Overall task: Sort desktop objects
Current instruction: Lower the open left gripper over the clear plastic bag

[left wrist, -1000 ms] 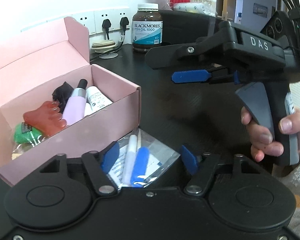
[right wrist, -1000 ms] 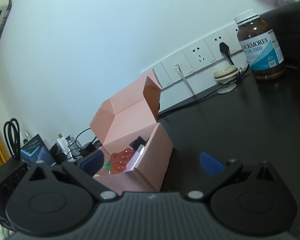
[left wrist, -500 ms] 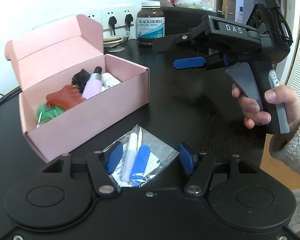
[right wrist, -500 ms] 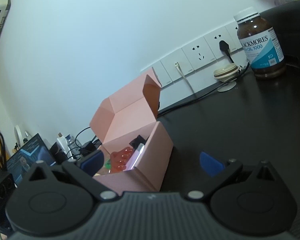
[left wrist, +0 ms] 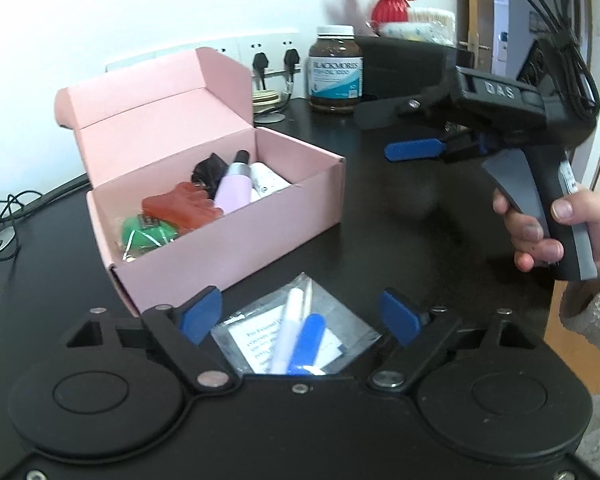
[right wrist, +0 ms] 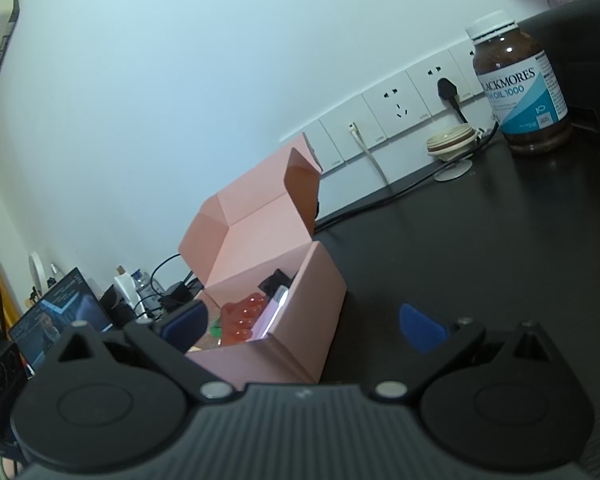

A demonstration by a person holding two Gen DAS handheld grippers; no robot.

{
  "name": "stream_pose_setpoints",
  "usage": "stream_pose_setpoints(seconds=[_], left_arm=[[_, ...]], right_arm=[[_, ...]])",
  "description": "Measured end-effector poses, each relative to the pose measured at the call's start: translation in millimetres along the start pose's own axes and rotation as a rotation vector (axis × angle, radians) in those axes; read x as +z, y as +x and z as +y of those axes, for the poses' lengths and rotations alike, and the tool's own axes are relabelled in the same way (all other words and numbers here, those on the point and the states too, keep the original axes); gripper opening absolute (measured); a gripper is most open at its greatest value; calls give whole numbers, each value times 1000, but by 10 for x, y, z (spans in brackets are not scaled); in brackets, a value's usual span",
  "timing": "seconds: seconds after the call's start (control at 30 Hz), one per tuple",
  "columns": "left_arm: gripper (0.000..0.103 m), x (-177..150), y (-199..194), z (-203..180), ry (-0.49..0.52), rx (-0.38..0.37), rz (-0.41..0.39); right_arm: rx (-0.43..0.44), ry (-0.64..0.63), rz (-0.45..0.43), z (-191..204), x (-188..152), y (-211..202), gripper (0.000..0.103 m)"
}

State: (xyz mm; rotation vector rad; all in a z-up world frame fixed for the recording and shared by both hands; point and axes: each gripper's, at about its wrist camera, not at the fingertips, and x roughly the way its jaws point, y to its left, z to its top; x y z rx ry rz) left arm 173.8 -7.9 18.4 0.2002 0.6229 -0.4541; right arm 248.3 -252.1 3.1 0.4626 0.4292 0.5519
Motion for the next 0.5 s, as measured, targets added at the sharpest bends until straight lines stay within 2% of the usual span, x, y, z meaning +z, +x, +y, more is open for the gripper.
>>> stream_pose_setpoints(seconds=[0.17, 0.5], left_arm=[[98, -17, 48, 30, -16, 4, 28], [98, -50, 129, 77, -41, 8, 73]], right_arm=[[1, 1, -2, -3, 0, -4, 102], [1, 1, -3, -9, -3, -5, 102]])
